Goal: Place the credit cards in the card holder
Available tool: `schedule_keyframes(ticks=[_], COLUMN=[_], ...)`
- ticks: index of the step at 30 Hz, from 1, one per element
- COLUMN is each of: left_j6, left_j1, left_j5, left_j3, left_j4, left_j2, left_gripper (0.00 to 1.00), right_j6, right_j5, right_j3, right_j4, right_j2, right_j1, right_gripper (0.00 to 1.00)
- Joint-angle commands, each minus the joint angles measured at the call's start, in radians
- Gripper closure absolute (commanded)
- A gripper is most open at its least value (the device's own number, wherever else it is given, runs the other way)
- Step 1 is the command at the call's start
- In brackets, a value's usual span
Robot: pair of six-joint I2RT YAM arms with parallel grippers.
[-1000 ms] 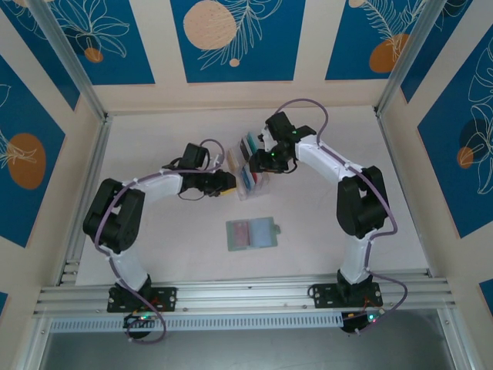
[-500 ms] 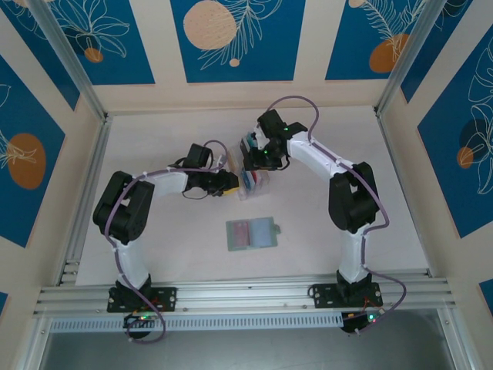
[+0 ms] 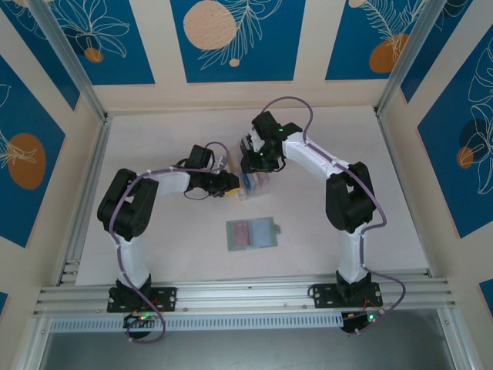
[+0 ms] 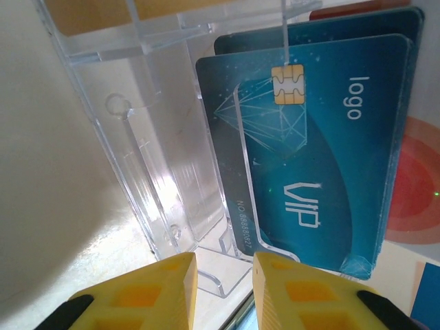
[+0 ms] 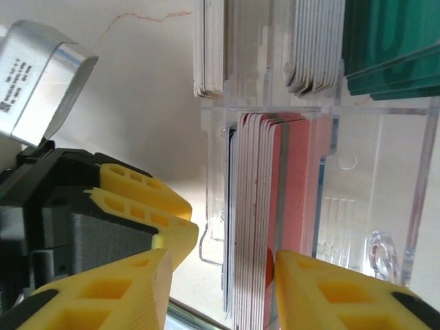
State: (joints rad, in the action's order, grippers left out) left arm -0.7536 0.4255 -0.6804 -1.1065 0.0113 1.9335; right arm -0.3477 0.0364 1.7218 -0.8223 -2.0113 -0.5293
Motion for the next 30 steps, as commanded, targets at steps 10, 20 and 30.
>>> schedule_keyframes(ticks=[10,20,30], left_j6=[-0.005,-0.009,-0.013], left_j1=[-0.005,0.001,0.004], left_j5=[-0.02,-0.018,-0.018], left_j3=[-0.023,-0.023,-0.022], left_j4=[-0.023,-0.03,-0.039], left_j2=[0.016,0.029,0.041], left_gripper=[0.74,0.74,0.75], right_j6=[0.0,-0.005,-0.006], right_j5=[-0.011,0.084,0.122], right_j3=[0.093,0.065,0.029], right_j4=[-0.062,-0.026,0.002], right_j2=[-0.068,-0.017,0.051], right_j1=[-0.006,0.003,0.032], right_gripper=[0.55,0.6,0.65])
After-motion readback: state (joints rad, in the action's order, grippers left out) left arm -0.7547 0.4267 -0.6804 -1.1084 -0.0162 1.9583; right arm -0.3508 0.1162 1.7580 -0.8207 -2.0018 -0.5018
